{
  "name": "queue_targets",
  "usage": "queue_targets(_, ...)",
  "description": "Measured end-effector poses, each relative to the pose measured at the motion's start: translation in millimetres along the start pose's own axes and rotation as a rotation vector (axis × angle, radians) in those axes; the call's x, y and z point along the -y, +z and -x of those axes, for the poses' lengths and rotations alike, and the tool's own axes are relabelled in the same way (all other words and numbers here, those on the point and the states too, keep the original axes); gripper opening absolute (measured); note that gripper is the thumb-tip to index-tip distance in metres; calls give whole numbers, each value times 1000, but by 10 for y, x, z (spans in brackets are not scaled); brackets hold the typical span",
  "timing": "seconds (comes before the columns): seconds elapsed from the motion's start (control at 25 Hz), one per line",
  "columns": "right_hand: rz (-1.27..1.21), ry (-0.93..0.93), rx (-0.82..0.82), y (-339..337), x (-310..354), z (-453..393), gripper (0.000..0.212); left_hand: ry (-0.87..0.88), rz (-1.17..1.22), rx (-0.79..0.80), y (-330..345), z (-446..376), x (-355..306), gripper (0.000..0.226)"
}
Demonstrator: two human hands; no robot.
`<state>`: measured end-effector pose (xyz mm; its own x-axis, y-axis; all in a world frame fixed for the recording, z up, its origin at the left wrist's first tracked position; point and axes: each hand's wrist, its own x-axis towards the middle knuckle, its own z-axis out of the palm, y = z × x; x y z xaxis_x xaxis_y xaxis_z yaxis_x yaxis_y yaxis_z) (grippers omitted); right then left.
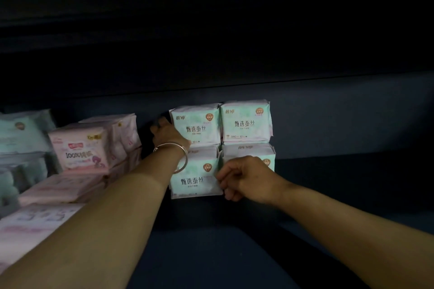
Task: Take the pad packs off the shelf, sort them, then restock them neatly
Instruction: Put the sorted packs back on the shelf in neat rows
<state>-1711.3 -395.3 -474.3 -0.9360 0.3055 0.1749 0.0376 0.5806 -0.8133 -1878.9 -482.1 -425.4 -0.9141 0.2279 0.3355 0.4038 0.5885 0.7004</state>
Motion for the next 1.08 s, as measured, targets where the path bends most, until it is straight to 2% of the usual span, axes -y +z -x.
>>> queue_targets(0.16,456,-19,-67,24,122,173,27,202,-166,34,-116,378,71,67)
queue_targets(0.32,726,32,-95,105,331,598,30,425,-297,134,-330,1009,198,49)
queue_targets(0.48,899,18,-127,284,640,1220,29,550,-371,180,-695,1708,434,35)
queue_targets(0.6,953,-64,-168,509,778,1715,31,626,-362,167,-1022,2266,582,31)
queue_targets(0.8,837,-200,-152,1170,520,2632,33,603,-338,172,-1215,3364,1190,32)
queue_targets(0.92,821,-180,-3,1604,119,2989,31,501,-422,317,-1078,3852,1739,37)
queue_targets(1.08,794,-77,221,2185,-494,3327,31,327,-550,588,-762,4379,2510,51)
